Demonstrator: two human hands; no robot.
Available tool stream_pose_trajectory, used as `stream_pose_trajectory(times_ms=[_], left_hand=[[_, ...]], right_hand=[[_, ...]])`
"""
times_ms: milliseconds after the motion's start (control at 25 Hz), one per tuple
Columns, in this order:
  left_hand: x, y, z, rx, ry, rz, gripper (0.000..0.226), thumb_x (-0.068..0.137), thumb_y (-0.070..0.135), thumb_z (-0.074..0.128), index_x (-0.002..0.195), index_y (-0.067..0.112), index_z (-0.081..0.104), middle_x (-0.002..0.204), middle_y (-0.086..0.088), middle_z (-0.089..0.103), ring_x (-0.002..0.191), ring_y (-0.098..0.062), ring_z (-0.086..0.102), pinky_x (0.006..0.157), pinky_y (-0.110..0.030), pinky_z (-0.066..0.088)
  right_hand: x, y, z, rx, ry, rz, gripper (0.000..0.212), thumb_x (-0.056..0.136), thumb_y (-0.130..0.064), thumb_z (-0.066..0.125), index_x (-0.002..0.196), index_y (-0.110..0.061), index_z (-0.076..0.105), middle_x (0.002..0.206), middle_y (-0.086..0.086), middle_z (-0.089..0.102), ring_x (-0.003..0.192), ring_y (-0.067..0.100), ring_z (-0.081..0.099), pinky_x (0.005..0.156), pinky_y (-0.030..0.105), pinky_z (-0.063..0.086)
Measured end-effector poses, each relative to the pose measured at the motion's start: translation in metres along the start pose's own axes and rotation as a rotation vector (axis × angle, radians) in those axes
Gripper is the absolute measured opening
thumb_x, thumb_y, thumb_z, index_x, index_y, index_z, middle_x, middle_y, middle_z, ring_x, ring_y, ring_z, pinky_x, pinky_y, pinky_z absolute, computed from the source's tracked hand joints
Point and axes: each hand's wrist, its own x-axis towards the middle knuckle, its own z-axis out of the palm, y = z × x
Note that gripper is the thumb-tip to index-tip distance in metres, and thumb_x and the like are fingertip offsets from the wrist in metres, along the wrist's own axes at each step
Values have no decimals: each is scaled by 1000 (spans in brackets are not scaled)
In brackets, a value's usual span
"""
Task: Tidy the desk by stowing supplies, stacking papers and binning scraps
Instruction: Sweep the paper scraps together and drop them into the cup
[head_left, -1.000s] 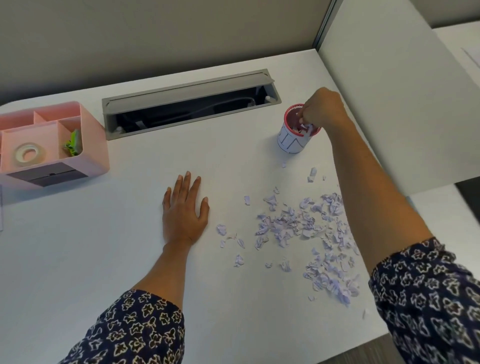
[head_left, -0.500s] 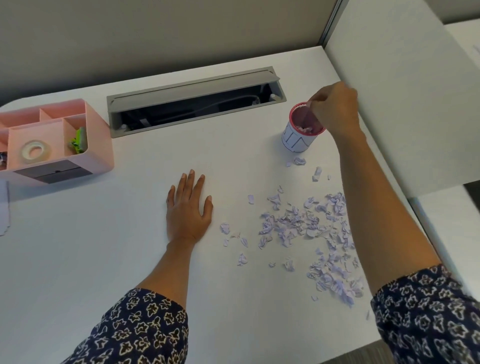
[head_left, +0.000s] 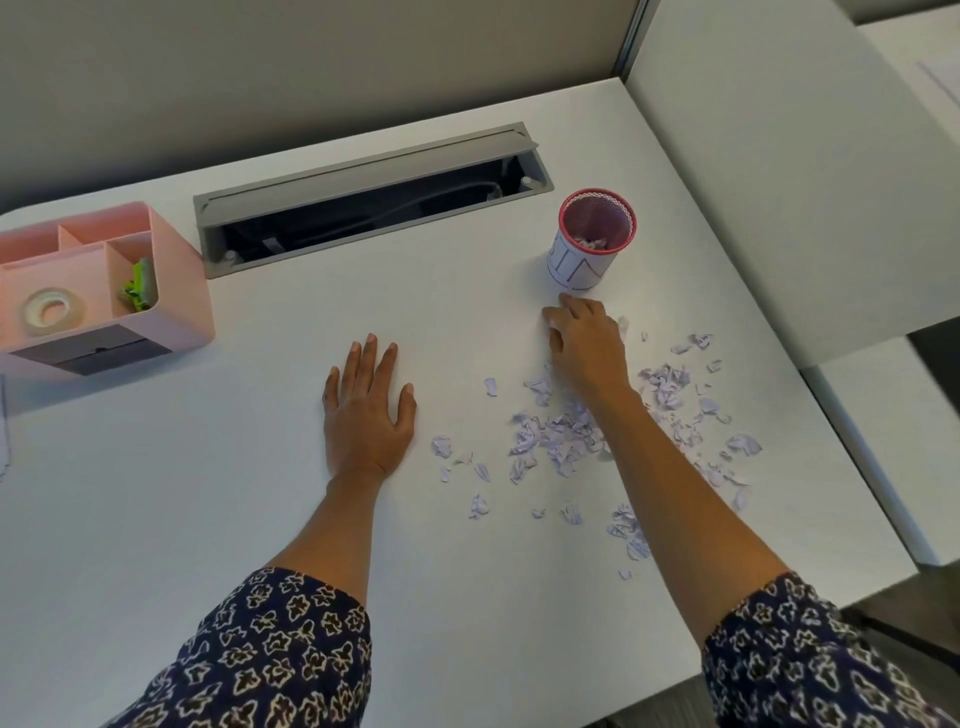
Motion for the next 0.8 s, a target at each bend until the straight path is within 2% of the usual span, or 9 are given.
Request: stream_pose_trajectory(times_ms=[160, 320, 400, 480, 560, 640, 800], left_hand=[[-1, -1, 2, -7, 2, 2, 56, 98, 38, 36, 152, 28, 24, 162, 5, 15, 150, -14, 9, 122, -41, 10], [0, -2, 2, -1, 0, 4, 57, 97, 40, 31, 152, 29, 24, 162, 5, 14, 150, -14, 8, 122, -41, 9], [0, -1, 2, -1, 4, 8, 57, 96, 40, 32, 151, 28, 25, 162, 5, 15, 150, -15, 9, 122, -41, 9], [0, -1, 2, -3, 11, 13, 57, 96, 40, 32, 151, 27, 26, 161, 4, 16, 150, -15, 10, 122, -41, 9], [-1, -1, 2, 1, 11, 14, 57, 96, 40, 32, 151, 27, 26, 161, 4, 16, 150, -15, 10, 122, -41, 10], [0, -1, 2, 0, 11, 15, 56, 97, 39, 33, 151, 27, 26, 161, 4, 16, 150, -15, 10, 122, -42, 10], [-1, -2, 2, 4, 8, 13, 56, 97, 38, 35, 151, 28, 25, 162, 4, 15, 150, -15, 9, 122, -41, 10]], right_hand=[[-29, 5, 6, 20, 14, 36, 22, 90, -7, 57, 108, -2, 68, 123, 15, 64, 112, 35, 58, 86, 45, 54], [-62, 13, -13, -29, 113, 64, 20, 87, -17, 60, 99, -10, 75, 106, 7, 73, 98, 32, 63, 90, 44, 47], [-64, 25, -32, 67, 175, 193, 23, 89, -24, 61, 105, -15, 74, 109, 5, 72, 104, 28, 59, 92, 43, 45], [-59, 50, -46, 131, 216, 399, 30, 90, -30, 59, 116, -18, 69, 120, 7, 66, 116, 28, 50, 94, 44, 42], [-54, 75, -52, 107, 131, 592, 43, 91, -42, 56, 127, -19, 60, 137, 11, 52, 129, 31, 37, 99, 49, 38], [-51, 83, -51, 92, -17, 710, 56, 91, -55, 50, 134, -21, 51, 147, 12, 40, 135, 35, 29, 103, 54, 34], [-56, 53, -35, 98, -131, 685, 72, 87, -72, 35, 139, -23, 42, 154, 11, 27, 139, 37, 22, 109, 59, 27]])
